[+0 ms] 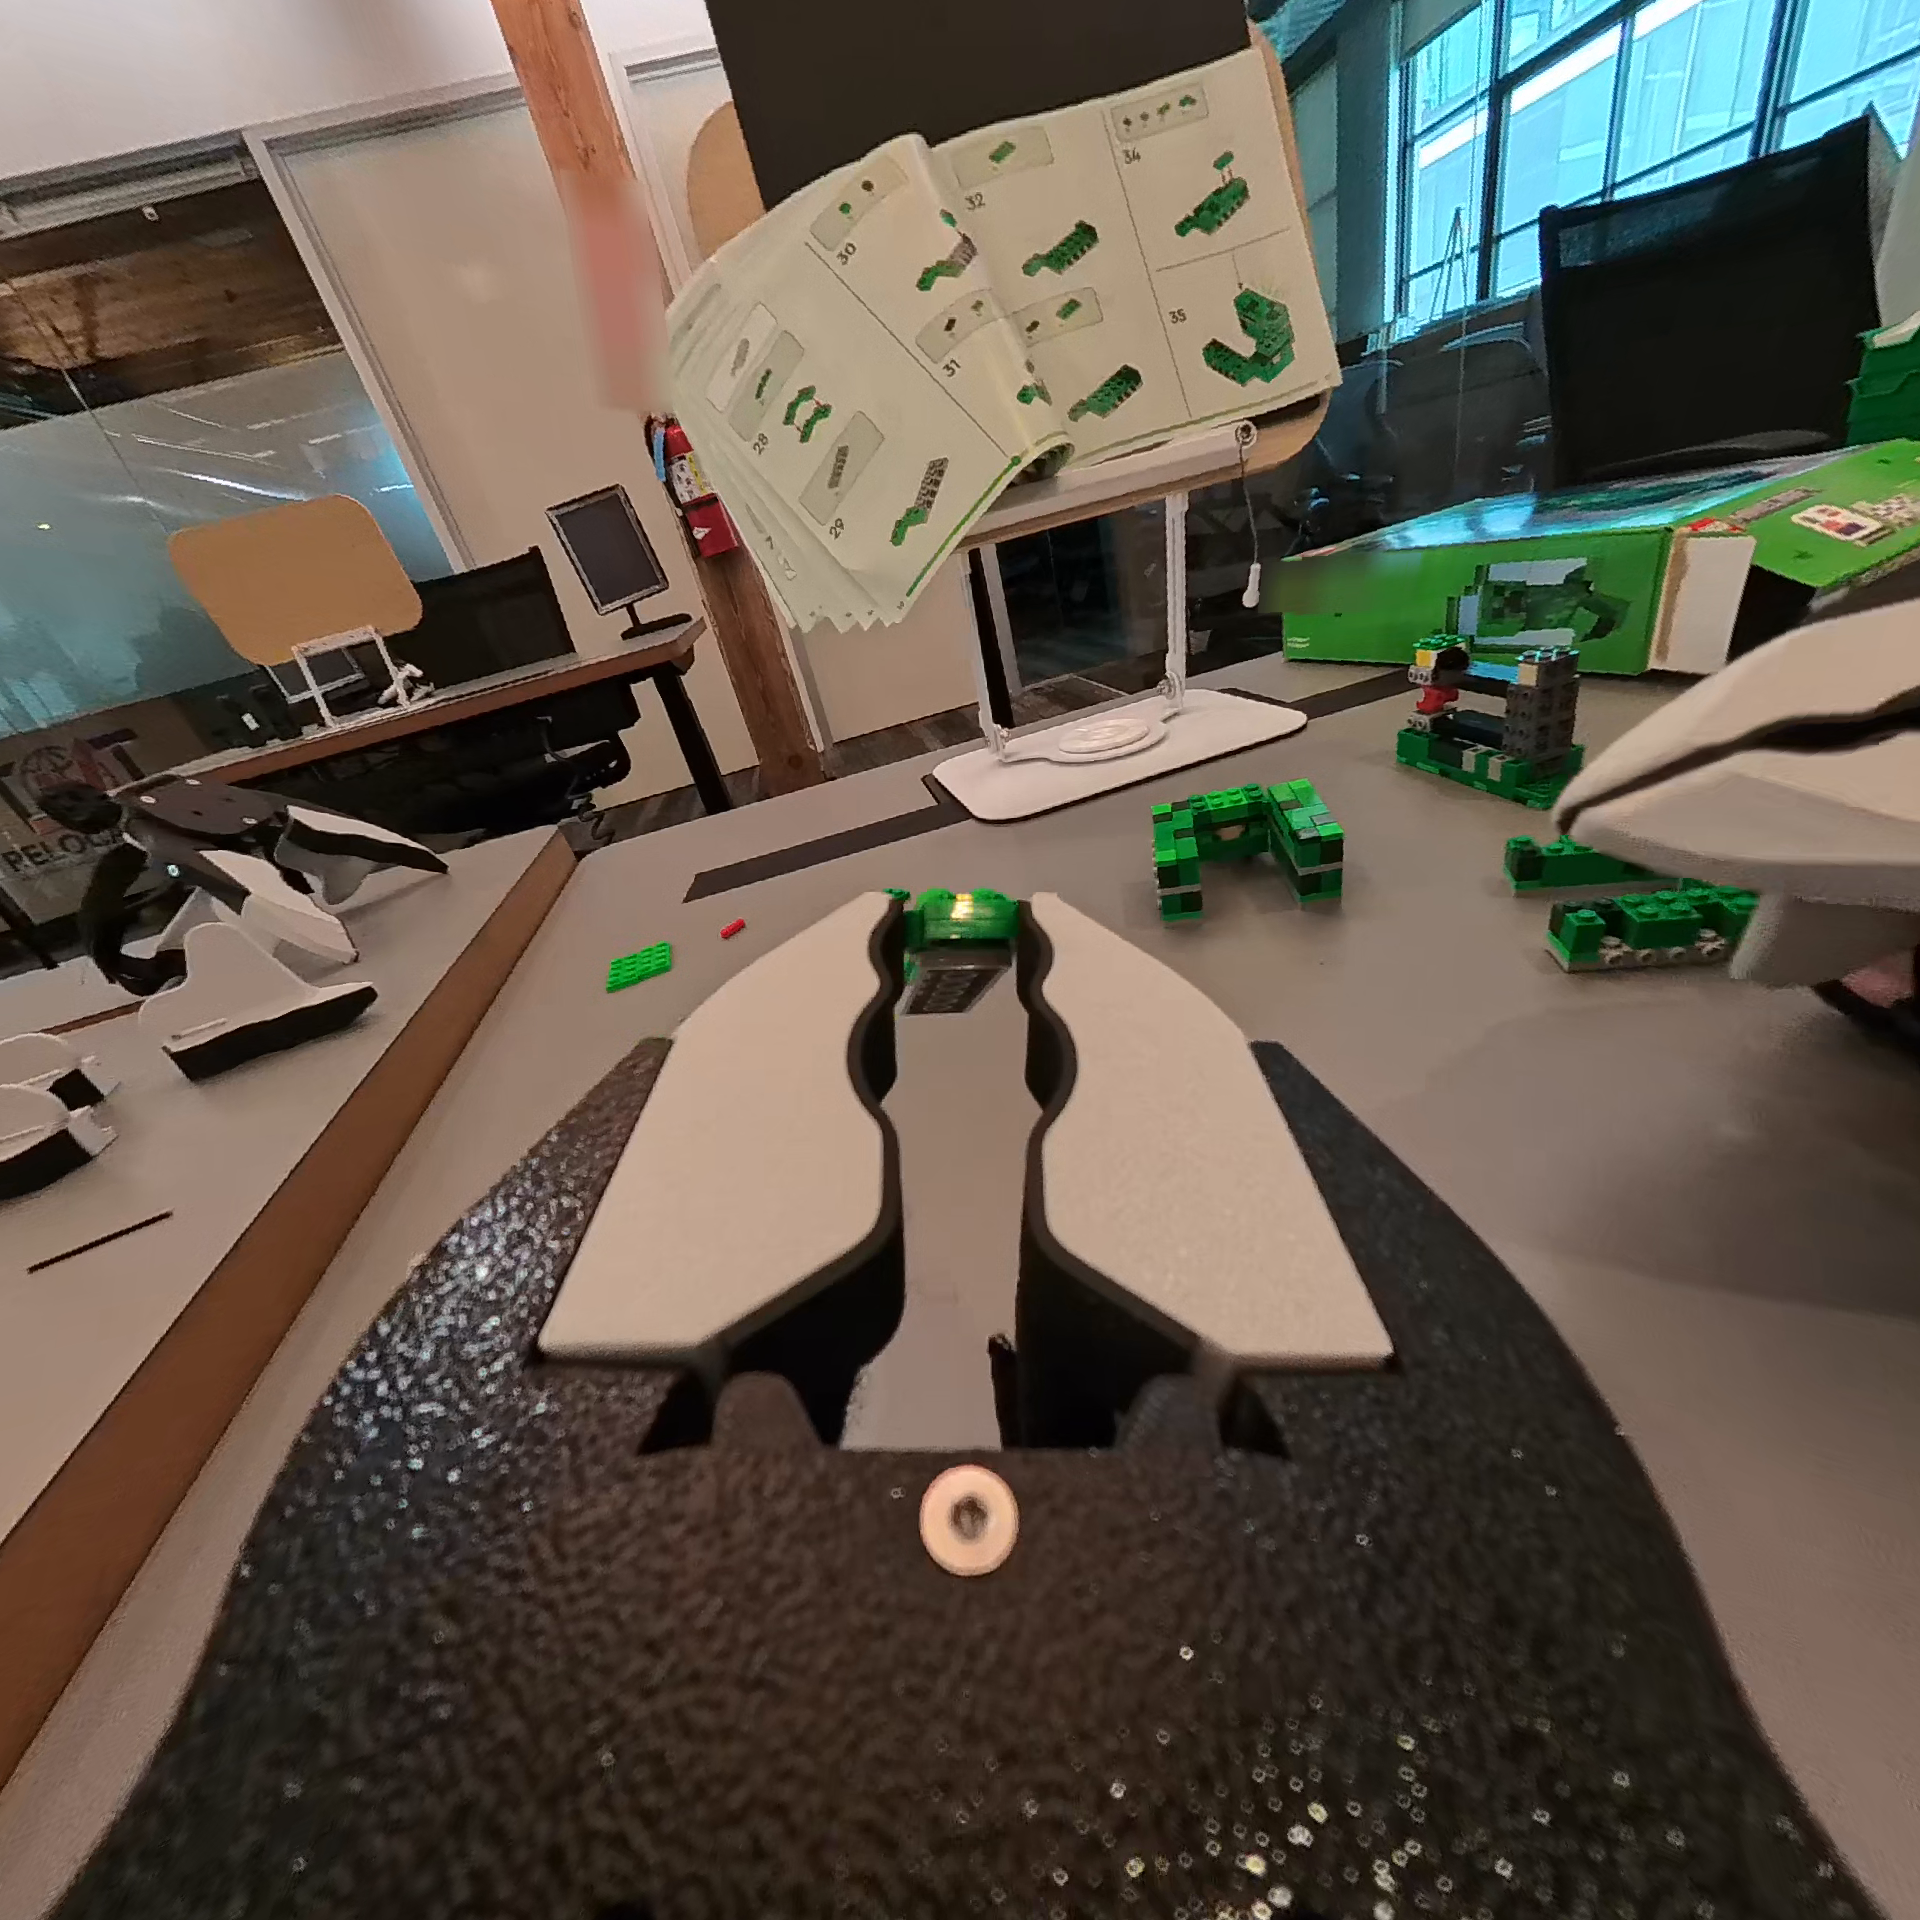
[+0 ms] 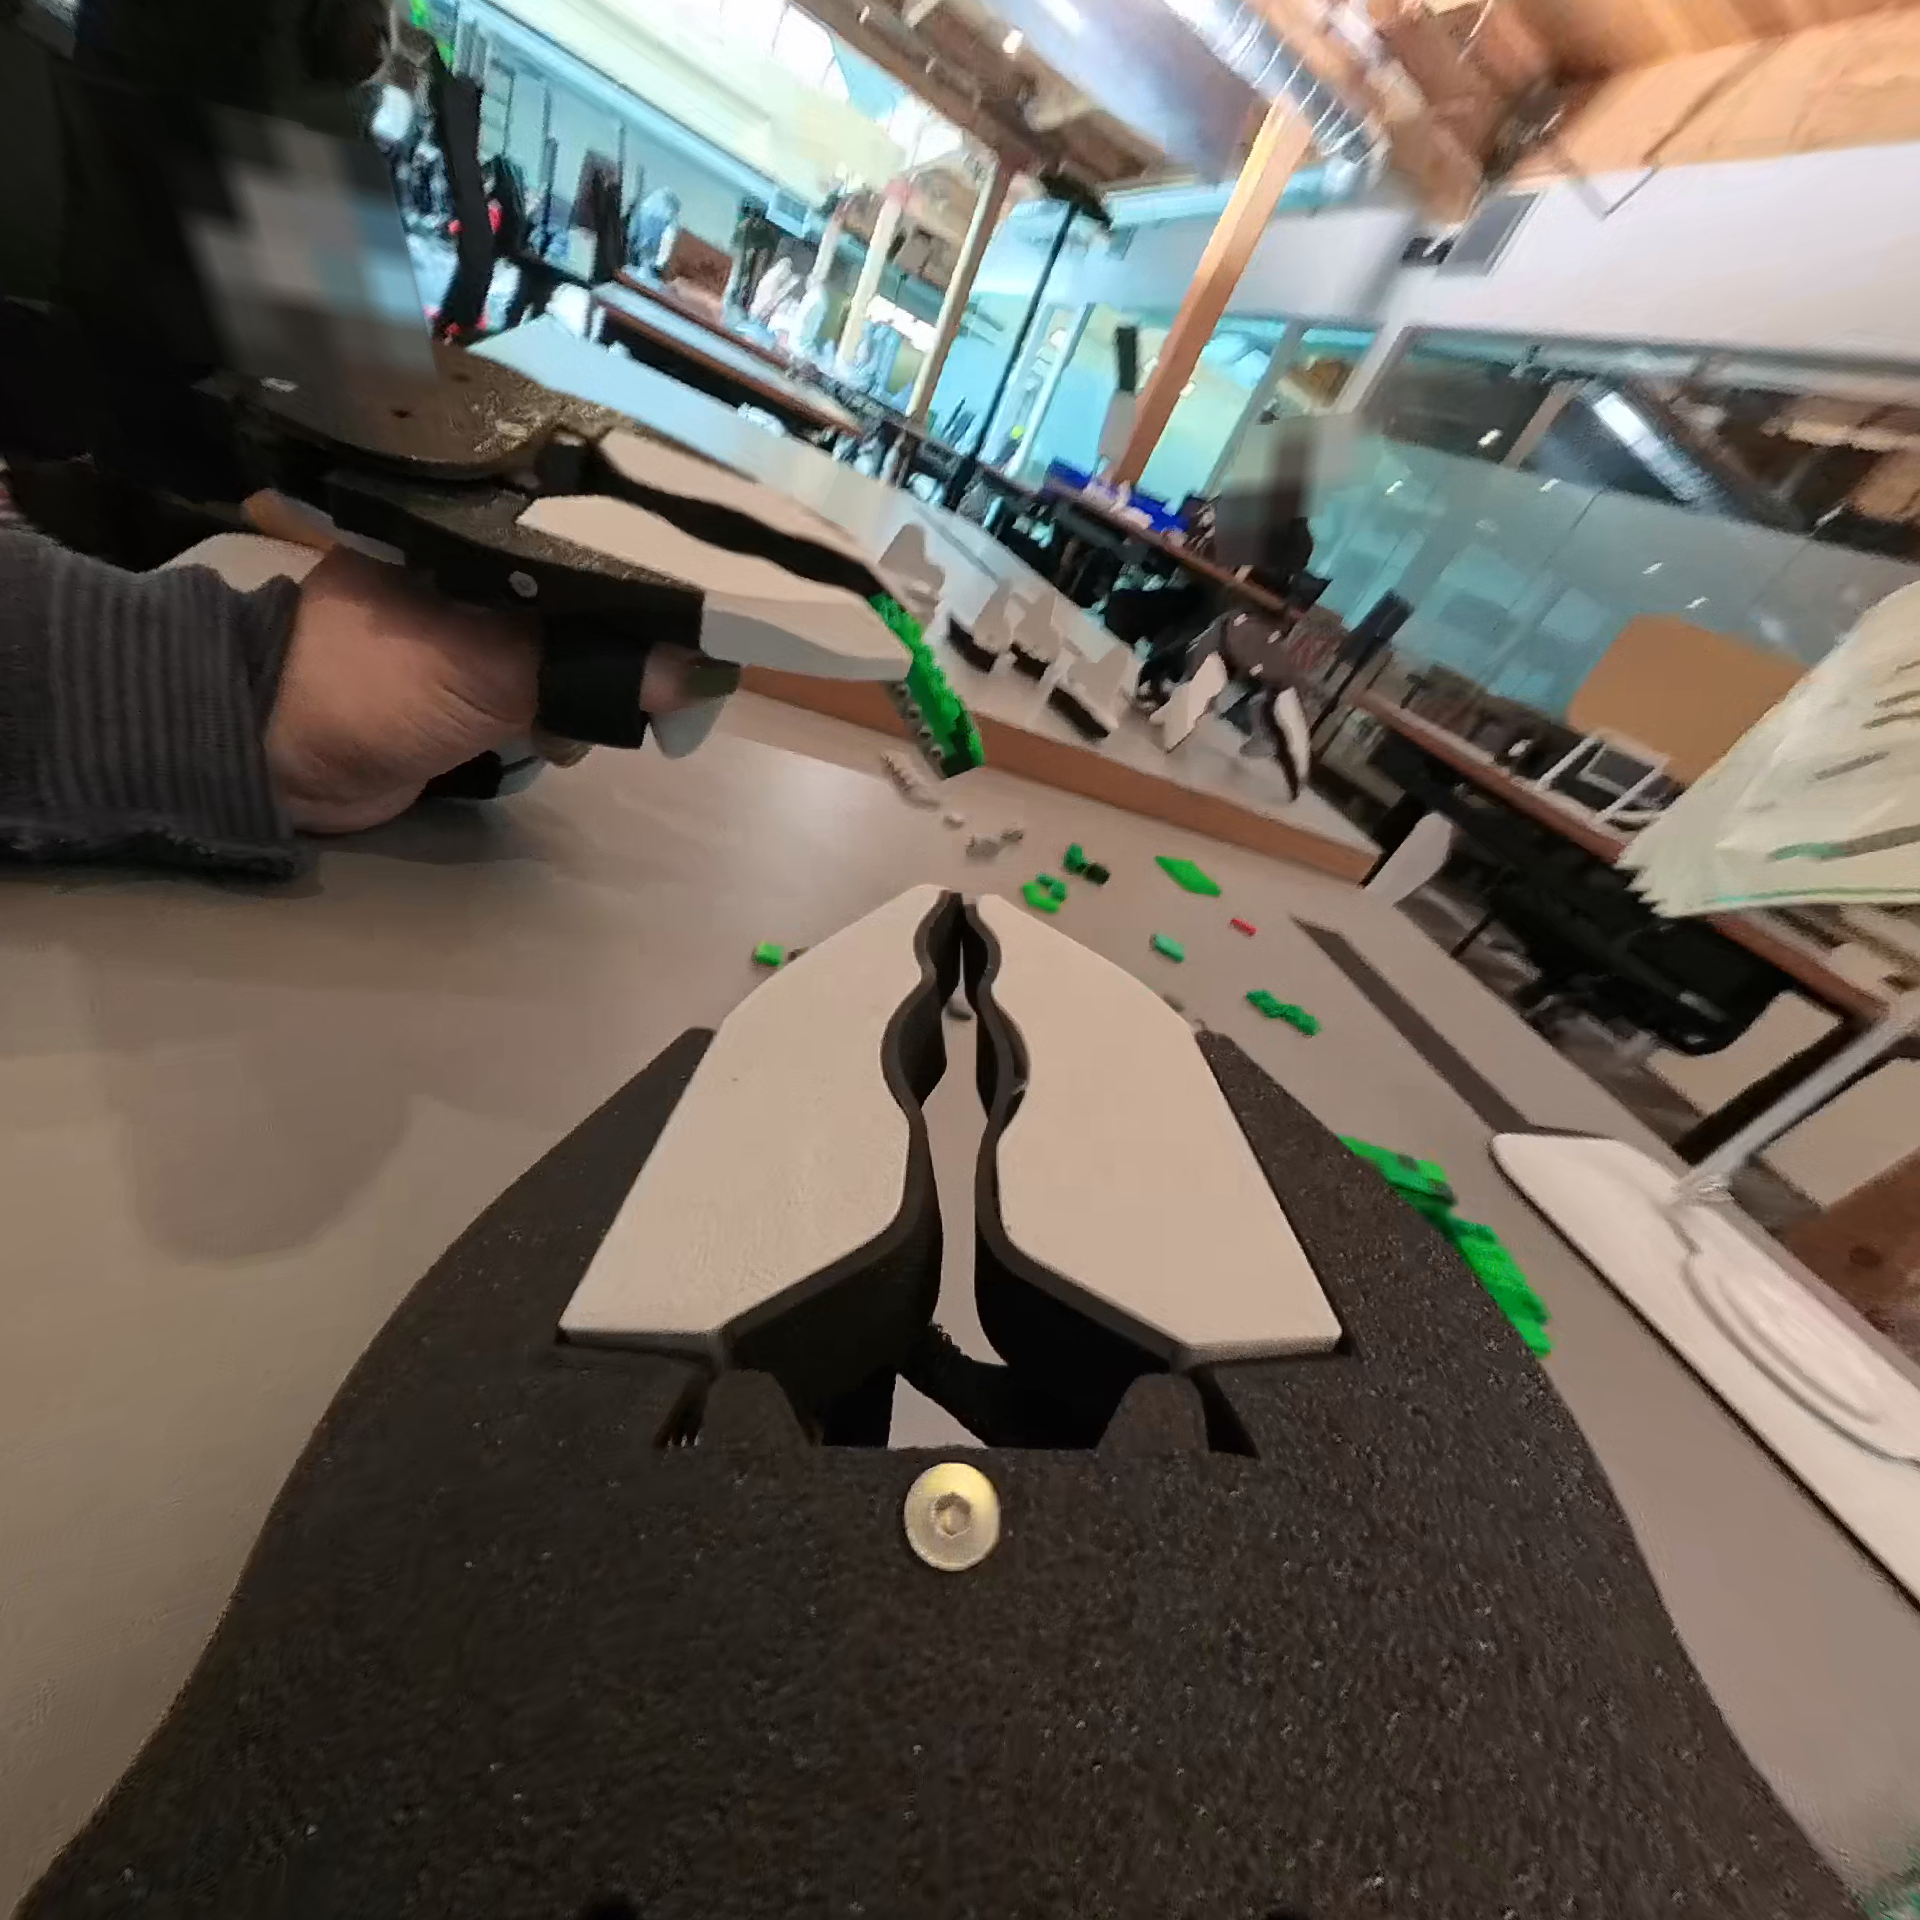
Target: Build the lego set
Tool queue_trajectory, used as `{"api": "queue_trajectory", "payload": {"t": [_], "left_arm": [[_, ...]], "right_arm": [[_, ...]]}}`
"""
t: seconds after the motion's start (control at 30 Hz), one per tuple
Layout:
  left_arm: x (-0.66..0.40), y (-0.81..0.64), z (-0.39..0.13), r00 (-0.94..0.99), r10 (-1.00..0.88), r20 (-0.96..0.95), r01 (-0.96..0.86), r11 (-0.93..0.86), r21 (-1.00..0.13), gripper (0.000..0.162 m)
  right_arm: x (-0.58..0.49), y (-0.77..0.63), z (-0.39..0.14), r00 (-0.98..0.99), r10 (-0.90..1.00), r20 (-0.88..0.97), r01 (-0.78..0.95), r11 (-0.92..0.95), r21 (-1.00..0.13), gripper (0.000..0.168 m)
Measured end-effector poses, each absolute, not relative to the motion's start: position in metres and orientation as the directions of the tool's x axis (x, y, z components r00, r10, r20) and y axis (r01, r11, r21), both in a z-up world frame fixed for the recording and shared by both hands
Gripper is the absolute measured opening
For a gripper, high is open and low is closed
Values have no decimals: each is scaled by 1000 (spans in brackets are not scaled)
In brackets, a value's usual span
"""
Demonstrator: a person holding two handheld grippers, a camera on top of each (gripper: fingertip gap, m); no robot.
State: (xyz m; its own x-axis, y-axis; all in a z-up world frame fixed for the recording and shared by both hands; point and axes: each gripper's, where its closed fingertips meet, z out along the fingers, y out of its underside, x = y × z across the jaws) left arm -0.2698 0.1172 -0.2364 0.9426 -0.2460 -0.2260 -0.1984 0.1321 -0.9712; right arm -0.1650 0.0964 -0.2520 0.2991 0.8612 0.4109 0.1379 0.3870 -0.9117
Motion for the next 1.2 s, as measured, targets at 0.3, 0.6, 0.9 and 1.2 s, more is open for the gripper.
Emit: {"api": "queue_trajectory", "payload": {"t": [0.3, 0.6, 0.9, 1.2], "left_arm": [[-270, 107, -217, 946, -238, -220, -158, 255, -954, 20], [-276, 104, -213, 955, -200, -219, -158, 282, -946, 20], [-271, 99, -207, 950, -211, -230, -155, 319, -935, 20], [-265, 95, -203, 942, -231, -242, -154, 342, -927, 20]], "right_arm": [[-193, 112, -266, 150, 986, 75, 351, 18, -936, 12], [-227, 164, -320, 108, 994, 33, 716, -55, -696, 17], [-238, 166, -344, 112, 993, -46, 772, -116, -625, 17], [-243, 171, -345, 108, 992, 59, 774, -46, -632, 8]]}}
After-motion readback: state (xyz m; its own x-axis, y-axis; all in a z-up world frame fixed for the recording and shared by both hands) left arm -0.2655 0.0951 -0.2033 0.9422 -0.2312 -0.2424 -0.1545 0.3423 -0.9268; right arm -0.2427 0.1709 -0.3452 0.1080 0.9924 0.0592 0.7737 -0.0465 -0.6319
